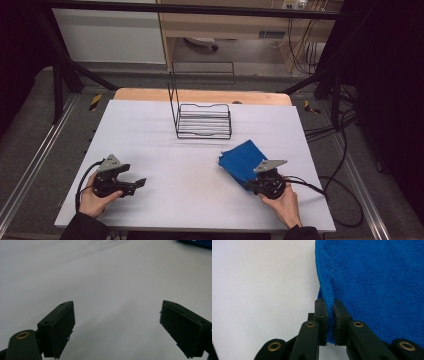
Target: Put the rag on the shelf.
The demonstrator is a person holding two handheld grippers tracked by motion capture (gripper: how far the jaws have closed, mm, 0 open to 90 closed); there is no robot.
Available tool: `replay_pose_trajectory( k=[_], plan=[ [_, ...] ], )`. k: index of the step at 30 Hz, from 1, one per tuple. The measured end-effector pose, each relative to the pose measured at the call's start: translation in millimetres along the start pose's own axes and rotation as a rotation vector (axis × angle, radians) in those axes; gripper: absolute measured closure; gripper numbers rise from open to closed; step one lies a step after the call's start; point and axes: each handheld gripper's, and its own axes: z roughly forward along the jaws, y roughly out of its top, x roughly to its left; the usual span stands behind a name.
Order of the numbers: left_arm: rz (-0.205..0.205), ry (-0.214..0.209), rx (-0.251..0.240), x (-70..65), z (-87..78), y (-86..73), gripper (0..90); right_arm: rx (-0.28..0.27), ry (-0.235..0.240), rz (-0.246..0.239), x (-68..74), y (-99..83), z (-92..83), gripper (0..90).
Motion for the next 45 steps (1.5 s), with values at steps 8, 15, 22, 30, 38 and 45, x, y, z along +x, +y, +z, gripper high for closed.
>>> replay_pose_trajectory(
  k=[8, 15, 22, 30, 38, 45],
  plan=[
    [0.0, 0.0, 0.003, -0.2, 0.7, 0.2, 12.7, -0.096, 0.028, -0.014, 4.0, 9.3, -0.6, 56.2],
    [-0.002, 0.004, 0.002, 0.8, 0.7, 0.0, 12.6, -0.13, -0.117, -0.043, -21.9, 32.3, 4.5, 51.4],
    [0.001, 0.005, 0.003, 0.6, 0.4, 0.3, 12.6, -0.125, -0.2, 0.013, -60.9, 54.1, 29.5, 58.9],
    [0.0, 0.004, 0.006, 1.8, 0.8, -0.2, 12.6, -0.103, -0.243, 0.043, -95.9, 64.0, 46.6, 68.9],
    [0.003, 0.002, 0.01, 1.2, 1.4, 0.0, 12.6, -0.105, -0.232, 0.064, -102.5, 55.8, 53.5, 90.0],
    [0.001, 0.002, 0.008, 1.8, 1.5, -0.2, 12.6, -0.127, -0.252, 0.08, -102.3, 56.4, 45.8, 90.0]
  ],
)
